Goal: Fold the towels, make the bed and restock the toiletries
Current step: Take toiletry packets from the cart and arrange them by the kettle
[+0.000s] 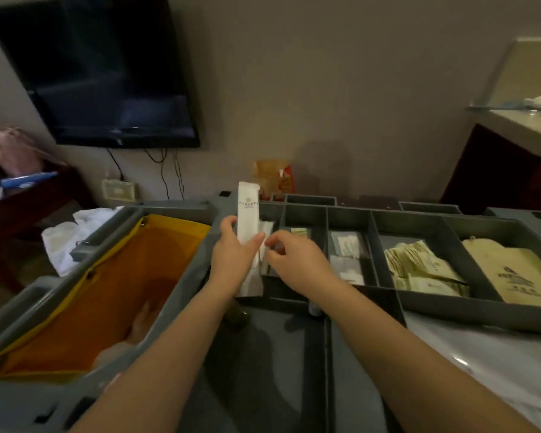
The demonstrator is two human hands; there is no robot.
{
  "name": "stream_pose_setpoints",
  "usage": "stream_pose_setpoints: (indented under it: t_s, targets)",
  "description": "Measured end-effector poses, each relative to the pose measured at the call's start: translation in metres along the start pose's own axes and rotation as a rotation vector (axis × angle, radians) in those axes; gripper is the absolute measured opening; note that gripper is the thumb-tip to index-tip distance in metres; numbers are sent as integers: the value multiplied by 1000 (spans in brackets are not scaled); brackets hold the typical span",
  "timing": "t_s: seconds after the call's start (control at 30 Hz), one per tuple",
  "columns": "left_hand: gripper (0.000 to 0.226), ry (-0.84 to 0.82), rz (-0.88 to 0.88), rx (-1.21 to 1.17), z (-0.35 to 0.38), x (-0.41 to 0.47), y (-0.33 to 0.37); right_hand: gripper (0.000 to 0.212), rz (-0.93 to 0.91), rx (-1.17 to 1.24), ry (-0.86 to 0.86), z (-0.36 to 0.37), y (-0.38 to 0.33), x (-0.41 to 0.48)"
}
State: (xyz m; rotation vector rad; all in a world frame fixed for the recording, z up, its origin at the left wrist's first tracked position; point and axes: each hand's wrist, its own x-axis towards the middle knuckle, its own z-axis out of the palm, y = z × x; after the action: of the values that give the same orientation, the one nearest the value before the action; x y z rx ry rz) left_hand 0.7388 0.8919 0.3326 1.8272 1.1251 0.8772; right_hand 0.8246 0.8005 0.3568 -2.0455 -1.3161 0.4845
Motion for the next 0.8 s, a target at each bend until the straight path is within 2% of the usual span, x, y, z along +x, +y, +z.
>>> stream_pose_setpoints:
  t_s: [0.07, 0.13, 0.2, 0.27, 0.4, 0.5, 0.6, 0.7, 0.8]
  targets:
    - [84, -72, 35, 92, -3, 24, -2, 29, 10, 46, -5, 10, -1, 6]
    - [94, -196, 67, 268, 1, 48, -7, 25, 31, 99, 12, 15, -1, 10]
    - [88, -327, 96, 467, 5, 65, -20, 21, 66, 122, 46, 13, -1, 15]
    - [73, -411, 155, 635, 7, 74, -36, 19, 93, 127, 80, 10, 1, 19]
    - [47, -441, 359, 874, 13, 77, -59, 11, 156, 147, 162, 11, 11, 17]
    - [52, -375, 391, 871, 19, 80, -60, 17, 204, 187, 194, 16, 18, 9]
    - [57, -395, 300, 856, 28, 87, -50, 16, 257, 225, 215, 22, 22, -3]
    - [34, -532, 168, 851, 42, 93, -44, 14, 286, 246, 256, 25, 23, -13]
    - [25, -522, 67, 712, 39, 95, -48, 14, 302, 249, 310, 23, 24, -20]
